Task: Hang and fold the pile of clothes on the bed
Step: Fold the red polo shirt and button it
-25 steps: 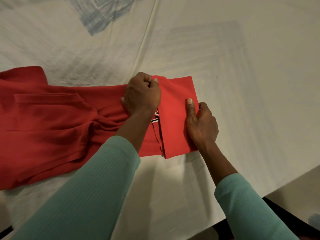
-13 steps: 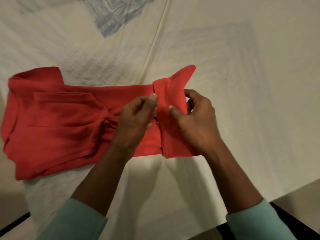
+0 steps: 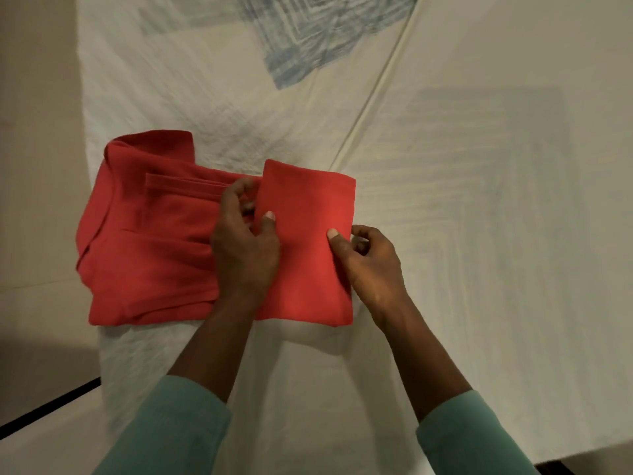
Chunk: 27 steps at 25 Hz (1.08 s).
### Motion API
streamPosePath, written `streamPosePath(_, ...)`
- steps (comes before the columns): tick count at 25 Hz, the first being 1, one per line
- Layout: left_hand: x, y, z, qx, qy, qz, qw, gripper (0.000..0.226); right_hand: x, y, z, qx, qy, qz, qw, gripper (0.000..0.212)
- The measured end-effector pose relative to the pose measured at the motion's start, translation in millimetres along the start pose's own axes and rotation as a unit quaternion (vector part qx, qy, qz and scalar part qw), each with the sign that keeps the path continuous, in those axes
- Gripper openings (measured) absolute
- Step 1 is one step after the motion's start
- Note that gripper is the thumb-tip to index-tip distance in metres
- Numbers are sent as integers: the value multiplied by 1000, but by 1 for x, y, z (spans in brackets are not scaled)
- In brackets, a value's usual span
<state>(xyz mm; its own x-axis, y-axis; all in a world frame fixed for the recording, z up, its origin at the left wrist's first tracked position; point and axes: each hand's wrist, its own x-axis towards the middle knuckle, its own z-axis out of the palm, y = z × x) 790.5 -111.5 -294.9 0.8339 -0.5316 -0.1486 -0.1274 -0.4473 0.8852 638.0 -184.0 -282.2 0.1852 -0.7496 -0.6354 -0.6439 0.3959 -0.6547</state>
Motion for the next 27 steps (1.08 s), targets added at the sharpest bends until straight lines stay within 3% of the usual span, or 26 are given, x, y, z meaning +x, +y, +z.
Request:
streamPosePath(2,-8,1,0,115,37,104,987,49,5,-3,5,44,-2,27,999,80)
streamPosePath(5,-24,3,-1,221,21,169,960,38,11,-9,6,85,-31,51,995,45)
streamPosePath(8,-42,12,3,148,-109,87,979,42,3,-18,7,134,-46,22,990,29)
streamPosePath(10,-47,23,-3,72,-153,-7,986,55,-7,-28,8,201,-108,-18,973,40)
streamPosePath(13,-36,35,-29,-7,-122,-77,989,41,-22,-42,17,313,-231,-30,921,77)
streamPosePath(16,-12,37,-74,31,-71,-76,994,28,-27,-48,35,382,-253,3,889,74)
streamPosePath(18,12,35,-115,17,-58,-84,995,28,-24,-52,54,310,-211,14,927,50)
streamPosePath(20,42,28,-152,-10,-56,-143,988,35,-23,-55,75,210,-199,10,957,33)
streamPosePath(24,91,-11,-193,24,-86,-252,964,34,-29,-64,125,144,-209,11,967,45)
streamPosePath(27,87,-35,-191,253,-49,-119,959,47,-28,-76,153,141,-176,14,974,55)
